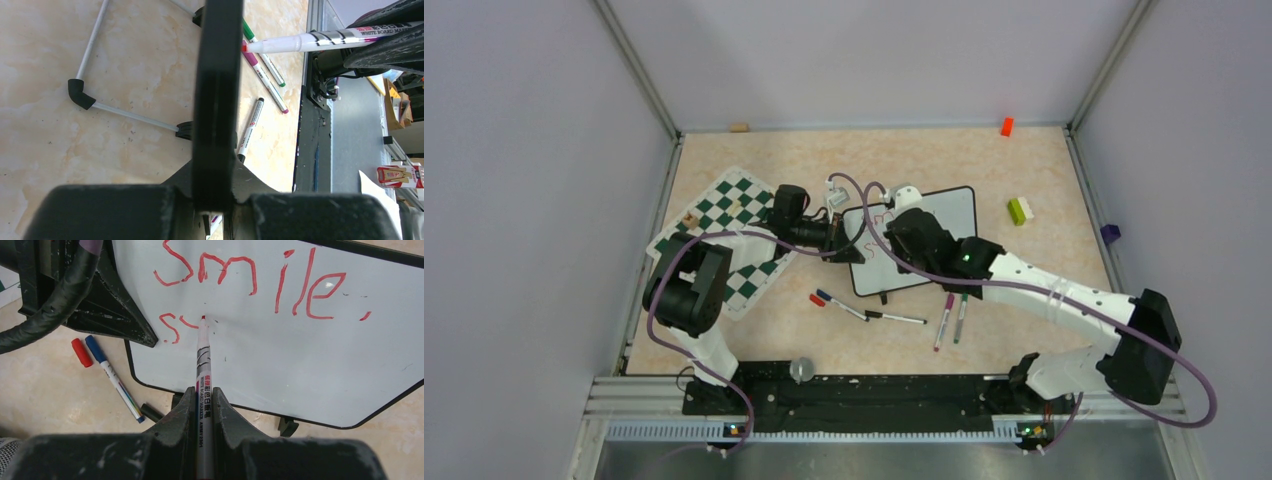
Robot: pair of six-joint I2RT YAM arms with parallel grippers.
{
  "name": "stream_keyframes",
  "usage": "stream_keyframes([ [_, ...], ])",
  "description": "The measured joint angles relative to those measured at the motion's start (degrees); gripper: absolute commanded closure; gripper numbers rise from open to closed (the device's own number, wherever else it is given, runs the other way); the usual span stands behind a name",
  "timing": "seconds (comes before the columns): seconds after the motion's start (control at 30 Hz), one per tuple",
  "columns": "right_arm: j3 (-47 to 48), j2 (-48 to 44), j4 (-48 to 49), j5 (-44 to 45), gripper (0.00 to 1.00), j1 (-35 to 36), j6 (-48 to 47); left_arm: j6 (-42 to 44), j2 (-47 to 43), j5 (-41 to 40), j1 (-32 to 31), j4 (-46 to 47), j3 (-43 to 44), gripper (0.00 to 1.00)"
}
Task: Write a sentence on the whiteboard
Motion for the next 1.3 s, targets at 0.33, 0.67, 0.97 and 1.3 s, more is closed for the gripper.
stream_keyframes([
  [0.33, 2.47, 2.03, 0.72, -0.17, 1.00, -0.02, -1.16, 0.02, -0.02, 0.00, -0.02, -0.07, 0.04, 1.00],
  [0.67, 2.54, 2.91, 1.25, -0.20, 1.00, -0.07, -1.44, 0.15, 0.00, -0.13, 0.00, -0.37, 0.11, 1.00],
  [0.97, 0.00, 1.84, 1.55, -1.55, 1.00, -0.04, -0.35, 0.20, -0.02, -0.24, 0.00, -0.55, 0.20, 1.00],
  [1.3, -4.39, -0.28, 0.81, -3.67, 1.00, -0.04, 1.51, 0.37, -0.02, -0.20, -0.02, -0.66, 0.24, 1.00],
])
